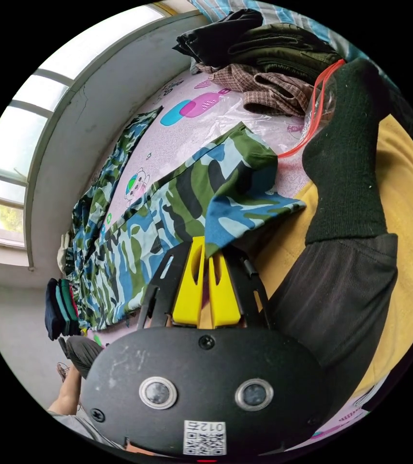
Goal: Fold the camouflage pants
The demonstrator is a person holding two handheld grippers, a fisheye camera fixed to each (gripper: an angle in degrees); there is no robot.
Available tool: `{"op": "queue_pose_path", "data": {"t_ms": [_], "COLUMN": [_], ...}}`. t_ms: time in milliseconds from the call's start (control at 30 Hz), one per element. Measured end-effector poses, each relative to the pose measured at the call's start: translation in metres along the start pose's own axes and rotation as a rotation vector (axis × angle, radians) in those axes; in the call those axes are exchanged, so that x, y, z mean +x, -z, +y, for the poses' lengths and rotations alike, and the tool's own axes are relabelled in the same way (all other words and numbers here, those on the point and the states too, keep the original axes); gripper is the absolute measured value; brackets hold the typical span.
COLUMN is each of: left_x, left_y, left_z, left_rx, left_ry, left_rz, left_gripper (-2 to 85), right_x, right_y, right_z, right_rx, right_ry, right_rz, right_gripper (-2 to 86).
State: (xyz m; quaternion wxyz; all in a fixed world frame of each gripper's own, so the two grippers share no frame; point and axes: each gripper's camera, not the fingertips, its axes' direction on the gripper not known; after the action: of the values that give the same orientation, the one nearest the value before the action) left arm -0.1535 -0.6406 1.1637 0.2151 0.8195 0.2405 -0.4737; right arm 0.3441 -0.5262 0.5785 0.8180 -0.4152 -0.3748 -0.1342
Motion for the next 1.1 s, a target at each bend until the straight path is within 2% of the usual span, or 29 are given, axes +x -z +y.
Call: {"op": "queue_pose_path", "data": {"t_ms": [67,200,333,400,500,633,700,933,1100], "left_x": [-0.006,-0.023,-0.011,0.023,0.088,0.146,0.156,0.135,0.123], "left_y": [0.007,0.037,0.084,0.107,0.122,0.118,0.104,0.052,-0.008], "left_z": [0.008,0.033,0.046,0.028,-0.005,-0.029,-0.041,-0.061,-0.074], "left_rx": [0.031,0.086,0.309,0.414,0.445,0.394,0.307,0.104,-0.061], "left_ry": [0.016,0.04,-0.031,-0.112,-0.286,-0.455,-0.5,-0.45,-0.419], "left_rz": [0.044,-0.072,-0.054,-0.026,0.001,-0.034,-0.073,-0.204,-0.312], "left_gripper": [0.5,0.8,0.9,0.9,0.8,0.7,0.7,0.7,0.2], "right_x": [-0.002,-0.008,-0.006,-0.01,-0.025,-0.05,-0.055,-0.012,0.016], "right_y": [-0.001,0.011,0.054,0.073,0.101,0.115,0.1,-0.03,-0.093], "right_z": [0.001,0.008,0.021,0.029,0.031,0.022,0.017,0.012,0.01], "right_rx": [-0.02,-0.015,0.098,0.145,0.196,0.257,0.243,0.043,-0.019], "right_ry": [0.009,0.037,0.031,0.03,0.048,0.12,0.135,0.105,0.091], "right_rz": [0.028,0.131,-0.01,-0.028,0.014,0.029,0.053,0.137,0.203], "right_gripper": [-0.3,1.7,0.8,0.1,-0.6,-0.8,-0.8,-0.8,-0.8]}}
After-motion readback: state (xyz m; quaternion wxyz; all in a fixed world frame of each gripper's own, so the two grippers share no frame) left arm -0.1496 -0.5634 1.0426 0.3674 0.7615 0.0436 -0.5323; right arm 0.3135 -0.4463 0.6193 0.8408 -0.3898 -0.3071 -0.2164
